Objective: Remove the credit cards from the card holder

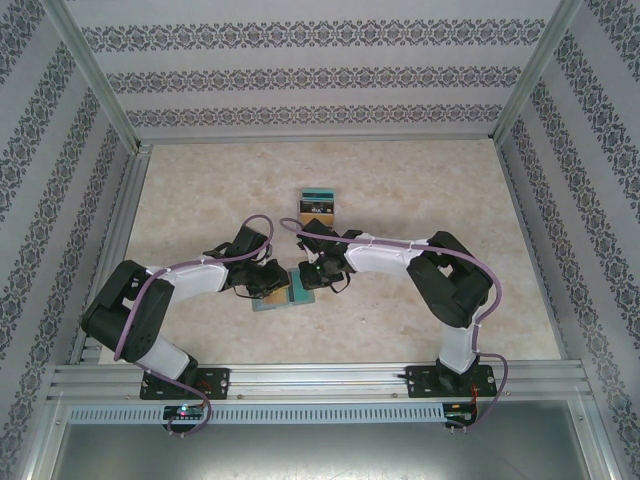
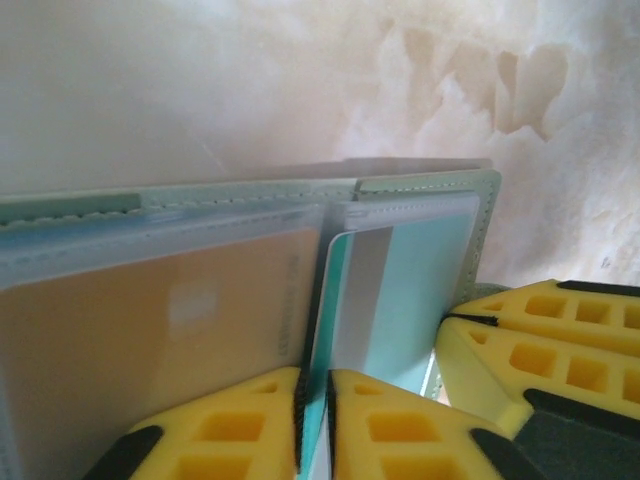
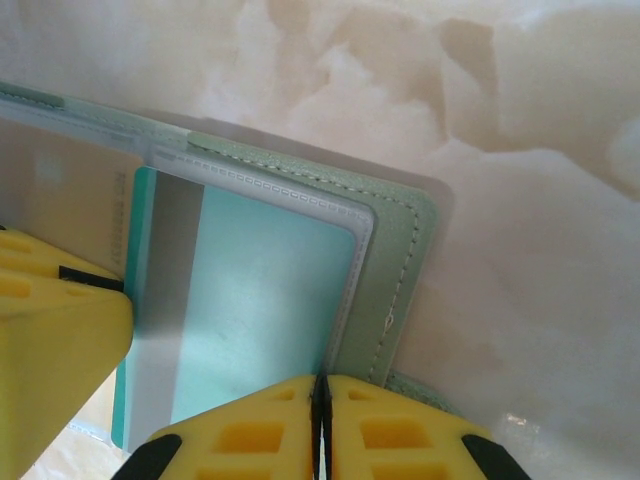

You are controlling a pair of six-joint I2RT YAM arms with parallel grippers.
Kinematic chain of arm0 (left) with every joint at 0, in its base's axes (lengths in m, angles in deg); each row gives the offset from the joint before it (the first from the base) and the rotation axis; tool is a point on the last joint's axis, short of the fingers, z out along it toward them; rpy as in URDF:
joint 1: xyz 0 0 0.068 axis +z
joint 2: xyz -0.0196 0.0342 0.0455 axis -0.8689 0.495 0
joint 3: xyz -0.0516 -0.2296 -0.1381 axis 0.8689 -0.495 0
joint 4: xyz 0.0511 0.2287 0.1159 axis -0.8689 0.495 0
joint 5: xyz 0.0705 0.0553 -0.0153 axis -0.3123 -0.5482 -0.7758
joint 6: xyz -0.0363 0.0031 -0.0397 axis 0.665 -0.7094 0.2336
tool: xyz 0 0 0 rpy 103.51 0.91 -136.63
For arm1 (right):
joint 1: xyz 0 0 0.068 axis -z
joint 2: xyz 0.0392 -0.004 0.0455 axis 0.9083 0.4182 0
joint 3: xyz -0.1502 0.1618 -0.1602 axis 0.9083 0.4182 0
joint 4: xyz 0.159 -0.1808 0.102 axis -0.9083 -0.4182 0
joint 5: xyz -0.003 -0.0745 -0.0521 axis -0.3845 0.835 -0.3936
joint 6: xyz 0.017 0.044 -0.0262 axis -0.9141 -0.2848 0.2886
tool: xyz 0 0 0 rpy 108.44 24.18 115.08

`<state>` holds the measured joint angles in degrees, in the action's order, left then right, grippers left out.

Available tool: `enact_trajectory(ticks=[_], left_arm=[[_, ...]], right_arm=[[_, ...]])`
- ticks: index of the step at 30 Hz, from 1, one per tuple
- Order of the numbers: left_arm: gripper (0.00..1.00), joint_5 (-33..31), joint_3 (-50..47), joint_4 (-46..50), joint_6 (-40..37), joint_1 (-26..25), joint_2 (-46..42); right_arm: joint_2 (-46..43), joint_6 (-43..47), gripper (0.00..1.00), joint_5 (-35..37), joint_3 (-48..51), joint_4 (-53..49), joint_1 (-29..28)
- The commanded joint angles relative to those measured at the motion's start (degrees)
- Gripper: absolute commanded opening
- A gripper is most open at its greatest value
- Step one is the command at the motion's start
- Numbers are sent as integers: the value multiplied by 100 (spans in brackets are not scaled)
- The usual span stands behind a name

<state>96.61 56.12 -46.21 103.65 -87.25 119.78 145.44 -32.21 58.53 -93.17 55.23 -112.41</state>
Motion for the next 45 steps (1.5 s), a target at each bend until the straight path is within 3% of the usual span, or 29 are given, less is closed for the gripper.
enact_trajectory(ticks=[1, 4, 23, 26, 29, 36, 45], left_arm=[[14, -6, -9, 208, -88, -59, 20], [0, 31, -29, 100, -42, -66, 41], [0, -13, -305, 511, -207, 214, -678], [9, 178, -331, 214, -97, 218, -599], [10, 201, -282, 150, -48, 220, -563], [6, -248, -241, 773, -243, 217, -406], [6, -248, -372, 652, -165, 214, -417]], right_arm=[[172, 57, 14, -116, -102, -45, -85], [169, 56, 14, -106, -91, -48, -85], [201, 44, 14, -78, -59, -59, -64], [212, 35, 14, -96, -62, -52, -75], [223, 72, 15, -57, -129, -125, -119], [248, 171, 16, -10, -310, -238, -232], [375, 233, 16, -28, -519, -328, -336]])
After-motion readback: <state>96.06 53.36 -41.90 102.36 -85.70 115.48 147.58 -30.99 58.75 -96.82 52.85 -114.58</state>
